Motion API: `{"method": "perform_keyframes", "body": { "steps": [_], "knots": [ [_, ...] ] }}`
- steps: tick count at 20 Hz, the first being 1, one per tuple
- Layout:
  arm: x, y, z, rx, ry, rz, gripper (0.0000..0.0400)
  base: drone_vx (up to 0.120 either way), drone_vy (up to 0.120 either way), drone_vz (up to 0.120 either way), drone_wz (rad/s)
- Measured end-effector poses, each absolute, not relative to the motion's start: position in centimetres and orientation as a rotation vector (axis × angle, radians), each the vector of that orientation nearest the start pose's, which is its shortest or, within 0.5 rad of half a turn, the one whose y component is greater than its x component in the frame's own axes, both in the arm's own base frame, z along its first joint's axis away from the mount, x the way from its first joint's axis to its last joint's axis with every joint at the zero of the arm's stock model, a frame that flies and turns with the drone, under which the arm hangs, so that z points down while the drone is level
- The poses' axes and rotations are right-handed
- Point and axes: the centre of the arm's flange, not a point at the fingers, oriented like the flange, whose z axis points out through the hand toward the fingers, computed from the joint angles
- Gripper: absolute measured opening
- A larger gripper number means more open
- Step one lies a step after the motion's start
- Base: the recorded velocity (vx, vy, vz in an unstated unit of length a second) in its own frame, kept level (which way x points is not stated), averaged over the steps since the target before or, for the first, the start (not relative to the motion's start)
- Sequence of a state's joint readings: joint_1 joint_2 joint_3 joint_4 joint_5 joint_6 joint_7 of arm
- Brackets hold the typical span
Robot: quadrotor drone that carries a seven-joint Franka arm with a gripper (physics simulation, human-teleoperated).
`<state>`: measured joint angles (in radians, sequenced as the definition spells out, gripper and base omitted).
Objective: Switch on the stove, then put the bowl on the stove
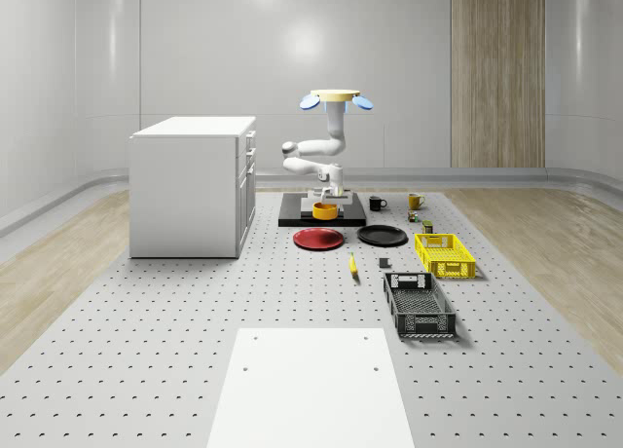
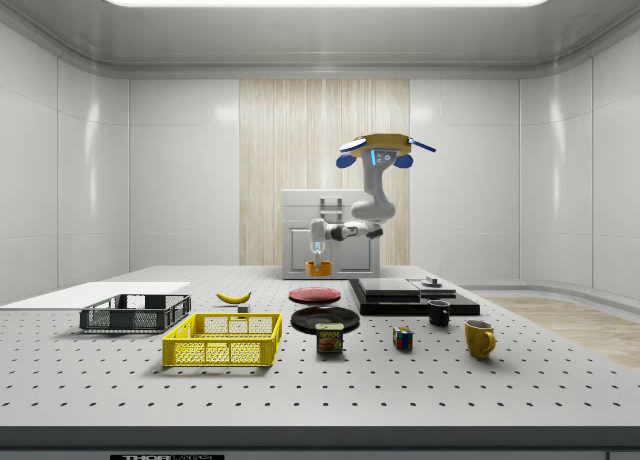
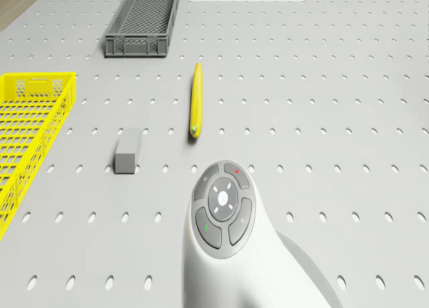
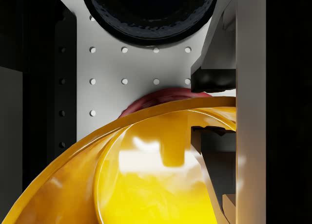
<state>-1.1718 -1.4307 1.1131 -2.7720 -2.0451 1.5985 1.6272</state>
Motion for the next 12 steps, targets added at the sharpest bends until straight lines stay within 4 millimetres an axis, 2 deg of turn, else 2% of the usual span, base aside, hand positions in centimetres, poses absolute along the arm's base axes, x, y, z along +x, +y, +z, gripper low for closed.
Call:
{"method": "perform_keyframes", "body": {
  "steps": [5, 6, 12],
  "knots": [
    [31.68, 1.0, 56.88, 0.001, -0.002, 0.786, 0.01, -0.12, 0.0, 0.0, 0.0],
    [31.68, 1.0, 56.88, 0.001, -0.002, 0.786, 0.01, -0.12, 0.0, 0.12, 0.0],
    [31.68, 1.0, 56.88, 0.001, -0.002, 0.786, 0.01, -0.12, 0.0, 0.0, 0.0]
  ]
}}
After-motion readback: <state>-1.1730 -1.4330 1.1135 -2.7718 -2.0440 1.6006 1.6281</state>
